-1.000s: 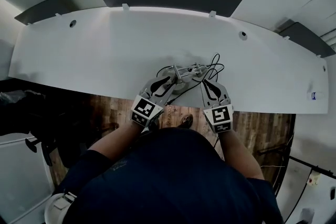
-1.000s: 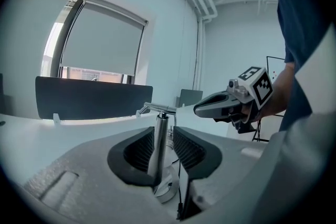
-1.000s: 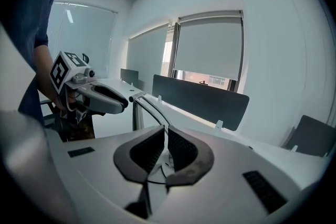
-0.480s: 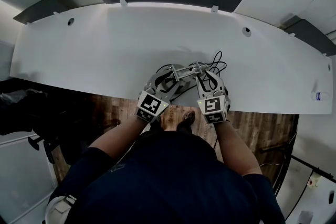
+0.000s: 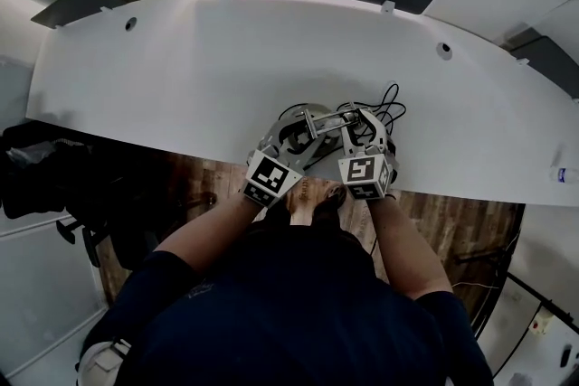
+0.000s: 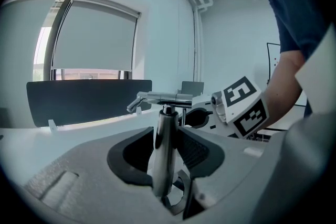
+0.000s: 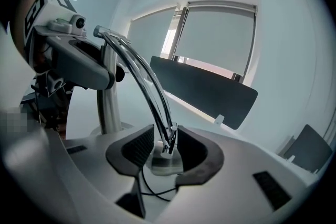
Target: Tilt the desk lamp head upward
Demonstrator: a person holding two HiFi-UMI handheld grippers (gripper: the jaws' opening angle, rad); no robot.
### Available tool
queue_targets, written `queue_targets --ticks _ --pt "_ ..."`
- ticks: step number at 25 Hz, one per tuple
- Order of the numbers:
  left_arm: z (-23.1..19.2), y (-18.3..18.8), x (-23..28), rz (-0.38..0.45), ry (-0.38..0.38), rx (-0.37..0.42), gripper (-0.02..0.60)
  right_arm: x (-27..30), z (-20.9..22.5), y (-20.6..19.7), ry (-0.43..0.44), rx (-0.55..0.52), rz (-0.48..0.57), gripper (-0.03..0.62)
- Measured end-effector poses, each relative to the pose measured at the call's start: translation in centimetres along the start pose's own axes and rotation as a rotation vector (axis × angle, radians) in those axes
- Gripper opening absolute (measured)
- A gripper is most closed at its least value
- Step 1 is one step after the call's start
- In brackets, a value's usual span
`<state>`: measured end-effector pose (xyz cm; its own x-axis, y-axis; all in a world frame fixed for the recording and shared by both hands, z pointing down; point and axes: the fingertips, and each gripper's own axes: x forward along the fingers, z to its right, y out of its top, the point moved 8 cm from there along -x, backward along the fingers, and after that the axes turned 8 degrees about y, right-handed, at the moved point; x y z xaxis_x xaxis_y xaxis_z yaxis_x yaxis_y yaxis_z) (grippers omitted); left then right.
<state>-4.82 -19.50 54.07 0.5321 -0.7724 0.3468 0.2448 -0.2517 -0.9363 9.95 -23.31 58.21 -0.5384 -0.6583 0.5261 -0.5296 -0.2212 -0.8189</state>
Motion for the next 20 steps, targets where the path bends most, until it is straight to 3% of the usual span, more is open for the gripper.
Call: queue_targets --ticks 3,7,16,20 --pt "0.3 0.4 0.2 -0.028 0.008 0.0 0.137 0.6 0.3 -0.4 -0.016 -0.007 0.009 0.128" --pt "0.4 -0.2 0.4 -0.002 0.003 -0.008 0.133 1.0 0.7 -0.5 -0.03 -0.026 0.02 0.084" --pt "0.2 0.0 0.1 -0.043 0.021 -0.01 0.13 0.4 1.0 0.8 -0.031 -0.116 -0.031 0.082" --pt "0.3 0.1 -0.2 -0.048 0.014 0.035 0.13 -0.2 0.8 1.1 -0.04 -0.132 -0.057 0.083"
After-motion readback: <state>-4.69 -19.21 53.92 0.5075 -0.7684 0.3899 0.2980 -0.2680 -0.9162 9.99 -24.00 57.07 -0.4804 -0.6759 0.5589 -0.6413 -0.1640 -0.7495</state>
